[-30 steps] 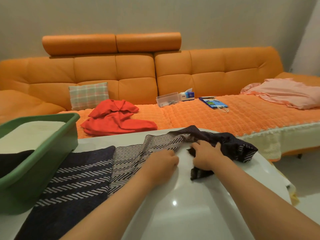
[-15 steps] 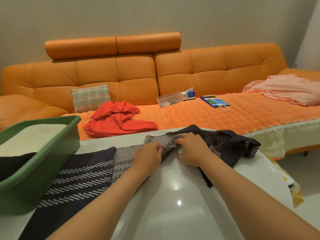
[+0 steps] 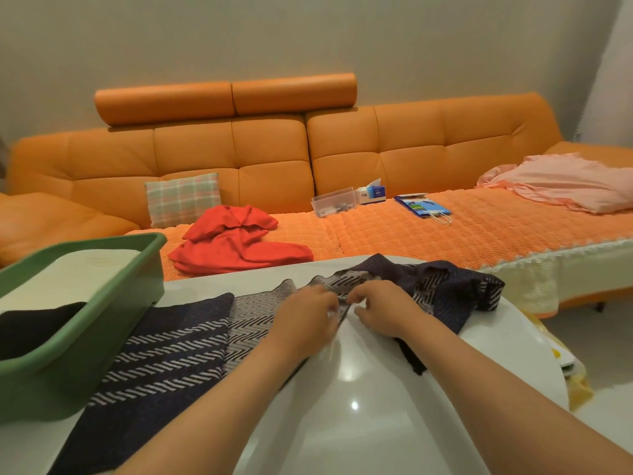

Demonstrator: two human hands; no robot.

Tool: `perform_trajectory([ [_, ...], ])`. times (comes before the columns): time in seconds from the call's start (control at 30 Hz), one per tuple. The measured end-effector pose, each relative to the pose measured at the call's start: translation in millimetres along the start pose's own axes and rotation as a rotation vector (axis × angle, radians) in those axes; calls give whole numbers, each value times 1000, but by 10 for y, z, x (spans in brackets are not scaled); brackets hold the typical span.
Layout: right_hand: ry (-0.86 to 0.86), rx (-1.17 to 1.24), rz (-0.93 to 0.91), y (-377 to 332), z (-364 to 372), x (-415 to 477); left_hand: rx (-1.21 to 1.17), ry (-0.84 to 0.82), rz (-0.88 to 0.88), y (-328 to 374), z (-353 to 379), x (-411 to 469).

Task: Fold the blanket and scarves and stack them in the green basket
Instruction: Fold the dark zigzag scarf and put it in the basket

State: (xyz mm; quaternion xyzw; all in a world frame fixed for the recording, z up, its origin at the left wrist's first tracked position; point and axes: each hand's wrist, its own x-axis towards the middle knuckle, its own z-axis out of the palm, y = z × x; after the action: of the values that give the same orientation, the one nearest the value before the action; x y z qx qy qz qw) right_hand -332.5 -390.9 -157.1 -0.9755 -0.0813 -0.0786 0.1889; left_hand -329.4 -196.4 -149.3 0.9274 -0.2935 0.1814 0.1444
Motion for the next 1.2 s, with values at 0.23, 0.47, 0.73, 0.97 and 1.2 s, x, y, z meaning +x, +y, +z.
perform_trajectory([
  [0.23, 9, -129, -163, -138, 150, 150, 251, -141, -55, -62, 113, -20],
  [0.47, 240, -69, -188, -103, 67, 152, -366, 127, -161, 42, -74, -46],
  [0.73, 167, -304, -215, -43, -567, -558, -521, -229, -10, 373, -88, -371],
  [0.97, -282, -523, 81, -332, -751, -996, -538, -420, -27, 522, -165, -509],
  [1.2, -36, -127, 39, -318, -412, -517, -108, -226, -88, 108, 37, -197],
])
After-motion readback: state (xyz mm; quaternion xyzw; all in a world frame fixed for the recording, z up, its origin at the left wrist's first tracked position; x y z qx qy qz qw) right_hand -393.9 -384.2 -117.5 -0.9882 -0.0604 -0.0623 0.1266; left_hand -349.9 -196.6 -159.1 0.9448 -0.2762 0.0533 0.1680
